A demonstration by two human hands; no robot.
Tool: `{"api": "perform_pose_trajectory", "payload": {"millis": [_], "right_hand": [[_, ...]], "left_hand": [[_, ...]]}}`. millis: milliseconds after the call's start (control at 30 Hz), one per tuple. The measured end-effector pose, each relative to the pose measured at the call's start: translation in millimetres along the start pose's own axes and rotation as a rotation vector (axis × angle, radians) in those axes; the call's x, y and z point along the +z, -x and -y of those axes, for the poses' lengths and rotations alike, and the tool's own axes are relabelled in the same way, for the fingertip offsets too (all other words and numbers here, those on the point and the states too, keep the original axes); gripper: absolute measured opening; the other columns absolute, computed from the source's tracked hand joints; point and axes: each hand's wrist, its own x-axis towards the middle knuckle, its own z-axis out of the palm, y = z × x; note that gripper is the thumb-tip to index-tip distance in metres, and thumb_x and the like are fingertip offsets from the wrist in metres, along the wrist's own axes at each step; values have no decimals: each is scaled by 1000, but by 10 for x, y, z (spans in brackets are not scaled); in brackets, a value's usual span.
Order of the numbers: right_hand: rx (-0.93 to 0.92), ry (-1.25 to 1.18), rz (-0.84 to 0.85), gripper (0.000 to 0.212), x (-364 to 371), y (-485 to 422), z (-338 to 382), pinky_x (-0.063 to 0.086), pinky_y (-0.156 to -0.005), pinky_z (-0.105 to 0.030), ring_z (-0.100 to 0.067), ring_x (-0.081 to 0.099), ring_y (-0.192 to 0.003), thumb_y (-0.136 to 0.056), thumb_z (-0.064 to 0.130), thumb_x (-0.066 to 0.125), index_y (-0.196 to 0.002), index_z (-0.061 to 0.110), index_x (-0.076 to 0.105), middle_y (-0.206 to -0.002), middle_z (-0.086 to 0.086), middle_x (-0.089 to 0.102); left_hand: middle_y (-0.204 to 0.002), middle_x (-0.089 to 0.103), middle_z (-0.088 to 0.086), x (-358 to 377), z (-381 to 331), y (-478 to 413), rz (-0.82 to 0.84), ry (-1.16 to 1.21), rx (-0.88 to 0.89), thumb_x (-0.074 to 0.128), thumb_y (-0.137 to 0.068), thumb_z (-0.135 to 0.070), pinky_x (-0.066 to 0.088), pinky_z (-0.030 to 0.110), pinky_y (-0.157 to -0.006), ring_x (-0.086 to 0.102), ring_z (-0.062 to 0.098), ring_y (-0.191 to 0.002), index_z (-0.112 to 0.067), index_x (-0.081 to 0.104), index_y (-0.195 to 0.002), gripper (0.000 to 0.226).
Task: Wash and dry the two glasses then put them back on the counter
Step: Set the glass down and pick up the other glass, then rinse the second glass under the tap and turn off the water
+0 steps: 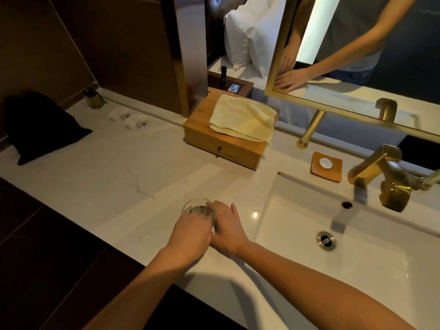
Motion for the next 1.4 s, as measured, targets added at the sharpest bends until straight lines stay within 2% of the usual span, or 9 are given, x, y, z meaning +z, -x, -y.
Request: {"api": "perform_pose_trajectory", "payload": {"millis": [133, 333, 500, 767, 900, 1033, 1167, 1300, 1400], "right_hand": [[38, -55, -44, 36, -52, 22, -67, 14, -119, -43, -5, 49, -109, -79, 42, 63, -113, 37, 54, -108, 16, 57], [111, -142, -79, 30, -421, 408, -330, 34, -108, -43, 10, 46, -82, -77, 31, 64, -103, 33, 49, -83, 27, 46], [237, -339, -198, 57, -878, 831, -600, 50, -93, -33, -5, 58, -106, -75, 43, 71, -125, 28, 50, -119, 10, 60], [341, -262, -338, 52, -1555, 1524, -1076, 50, -90, -29, -6, 56, -102, -73, 41, 77, -116, 41, 47, -113, 8, 54], [378, -281, -350, 56, -1849, 1806, -1273, 53, -85, -25, -10, 58, -101, -70, 30, 82, -114, 37, 50, -114, 5, 53], [432, -318, -333, 56, -2046, 1982, -1468, 54, -86, -26, -12, 59, -102, -70, 23, 84, -117, 28, 55, -118, 3, 53], [447, -360, -304, 56, -2193, 2032, -1677, 56, -88, -34, -18, 60, -103, -72, 24, 84, -121, 29, 57, -121, 2, 54], [472, -323, -238, 52, -2369, 1922, -1807, 57, -82, -27, -16, 61, -100, -76, 27, 80, -122, 31, 56, -121, 2, 56], [469, -327, -243, 19, -2613, 1789, -1891, 54, -74, -22, -6, 63, -92, -90, 26, 65, -109, 28, 65, -106, 4, 65]], "left_hand": [[-113, 66, 6, -5, -80, -174, 135, -73, -32, 49, -93, -15, 45, 31, -76, 63, 23, -97, -15, 58, -117, 26], [-120, 61, 5, -43, -527, -252, 161, 43, 128, 49, -94, -21, 45, 32, -85, 60, 25, -105, -18, 52, -122, 28], [-113, 64, 10, -103, -963, -484, 163, 80, 324, 41, -96, -20, 44, 32, -77, 60, 27, -99, -15, 54, -121, 28], [-102, 72, 1, -33, -1747, -806, 382, 545, 390, 49, -90, -31, 53, 43, -81, 66, 18, -89, -27, 66, -112, 28], [-96, 74, -5, 24, -2102, -841, 447, 908, 311, 57, -89, -21, 52, 28, -86, 67, 9, -90, -24, 74, -100, 20], [-93, 77, 4, 58, -2312, -844, 567, 1323, 79, 53, -94, -17, 50, 11, -74, 70, 6, -84, -13, 75, -99, 23], [-99, 76, 8, 144, -2497, -949, 596, 1394, -24, 52, -93, -20, 50, 14, -72, 69, 13, -88, -12, 74, -103, 25], [-102, 73, 12, 180, -2630, -1118, 582, 1538, -153, 48, -98, -18, 55, 17, -68, 71, 14, -82, -8, 65, -111, 24], [-101, 73, 14, 180, -2650, -1228, 610, 1658, -199, 49, -97, -19, 58, 24, -71, 72, 18, -85, -6, 61, -112, 23]]}}
